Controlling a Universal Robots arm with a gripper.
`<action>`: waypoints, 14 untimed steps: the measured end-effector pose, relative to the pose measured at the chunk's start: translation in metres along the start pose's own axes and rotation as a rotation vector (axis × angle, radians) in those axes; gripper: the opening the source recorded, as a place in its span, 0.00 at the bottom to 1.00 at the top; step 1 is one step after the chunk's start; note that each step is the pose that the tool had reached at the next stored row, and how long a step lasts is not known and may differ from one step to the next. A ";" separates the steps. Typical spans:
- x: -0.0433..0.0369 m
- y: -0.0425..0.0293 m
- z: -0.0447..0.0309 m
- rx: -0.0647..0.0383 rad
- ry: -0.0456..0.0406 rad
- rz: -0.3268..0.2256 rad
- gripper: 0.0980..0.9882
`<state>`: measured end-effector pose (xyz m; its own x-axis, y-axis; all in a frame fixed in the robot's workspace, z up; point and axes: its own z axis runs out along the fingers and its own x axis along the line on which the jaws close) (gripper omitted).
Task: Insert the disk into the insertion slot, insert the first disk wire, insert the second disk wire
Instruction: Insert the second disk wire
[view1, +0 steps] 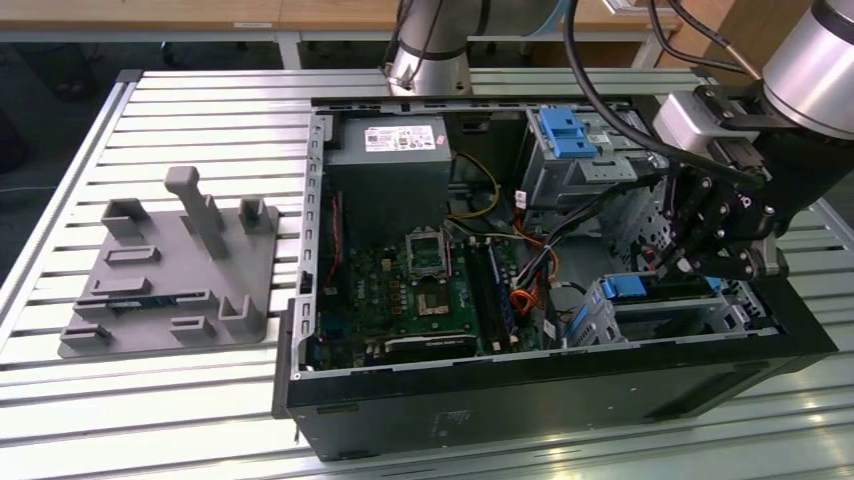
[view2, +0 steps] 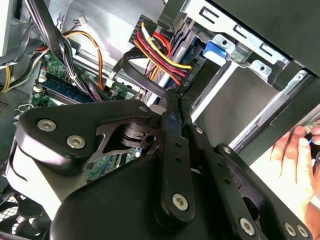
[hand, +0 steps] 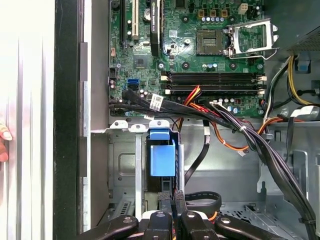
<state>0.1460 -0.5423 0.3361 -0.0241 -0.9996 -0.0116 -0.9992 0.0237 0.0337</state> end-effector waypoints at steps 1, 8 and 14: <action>0.0000 0.0000 0.0002 0.000 0.0000 0.000 0.05; 0.0003 -0.0003 0.0015 -0.001 0.0000 -0.002 0.05; 0.0003 -0.0008 0.0025 -0.001 0.0001 -0.004 0.05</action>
<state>0.1467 -0.5427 0.3335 -0.0202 -0.9997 -0.0116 -0.9992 0.0198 0.0343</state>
